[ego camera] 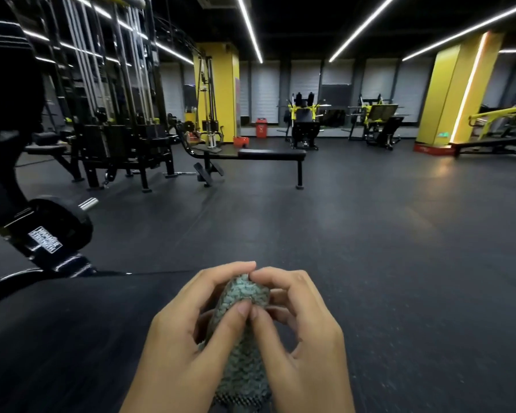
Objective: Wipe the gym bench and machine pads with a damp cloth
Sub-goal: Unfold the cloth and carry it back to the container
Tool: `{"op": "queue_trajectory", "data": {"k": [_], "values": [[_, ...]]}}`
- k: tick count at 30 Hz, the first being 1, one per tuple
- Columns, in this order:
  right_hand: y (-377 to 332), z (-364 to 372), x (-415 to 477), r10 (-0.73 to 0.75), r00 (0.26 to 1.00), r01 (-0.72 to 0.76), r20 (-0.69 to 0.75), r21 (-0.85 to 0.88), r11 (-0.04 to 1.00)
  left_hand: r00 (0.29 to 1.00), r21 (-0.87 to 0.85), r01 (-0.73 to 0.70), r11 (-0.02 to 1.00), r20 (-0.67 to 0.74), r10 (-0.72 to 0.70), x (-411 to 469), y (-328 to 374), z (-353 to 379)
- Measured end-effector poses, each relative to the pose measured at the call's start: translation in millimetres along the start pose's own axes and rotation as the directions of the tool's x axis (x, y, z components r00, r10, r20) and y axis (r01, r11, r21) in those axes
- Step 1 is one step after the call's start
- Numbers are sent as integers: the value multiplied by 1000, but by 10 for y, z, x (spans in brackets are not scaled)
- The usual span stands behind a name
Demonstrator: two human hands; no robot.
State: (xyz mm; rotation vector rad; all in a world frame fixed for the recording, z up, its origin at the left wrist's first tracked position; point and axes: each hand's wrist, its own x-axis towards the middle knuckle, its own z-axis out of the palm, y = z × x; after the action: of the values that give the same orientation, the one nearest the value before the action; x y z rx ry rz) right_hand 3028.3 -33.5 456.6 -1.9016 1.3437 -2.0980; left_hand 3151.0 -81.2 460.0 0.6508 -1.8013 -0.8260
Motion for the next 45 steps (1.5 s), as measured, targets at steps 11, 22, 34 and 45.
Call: {"op": "queue_trajectory", "data": {"k": [11,22,34,45], "values": [[-505,-764,1384,165,986,-165,6,-49,985,995,-147,-21,989,92,34,1209,1293,294],[-1062,-1335,2567,204,977,-202,65,-34,979,991,-151,-6,989,131,26,2122,2346,368],[-1875,-2199,4002,211,973,-191,98,-178,965,974,-72,-51,996,218,65,3217,3701,433],[-2549,-2808,4670,180,981,-116,77,-513,851,913,31,-192,981,373,167,3795,4466,464]]}}
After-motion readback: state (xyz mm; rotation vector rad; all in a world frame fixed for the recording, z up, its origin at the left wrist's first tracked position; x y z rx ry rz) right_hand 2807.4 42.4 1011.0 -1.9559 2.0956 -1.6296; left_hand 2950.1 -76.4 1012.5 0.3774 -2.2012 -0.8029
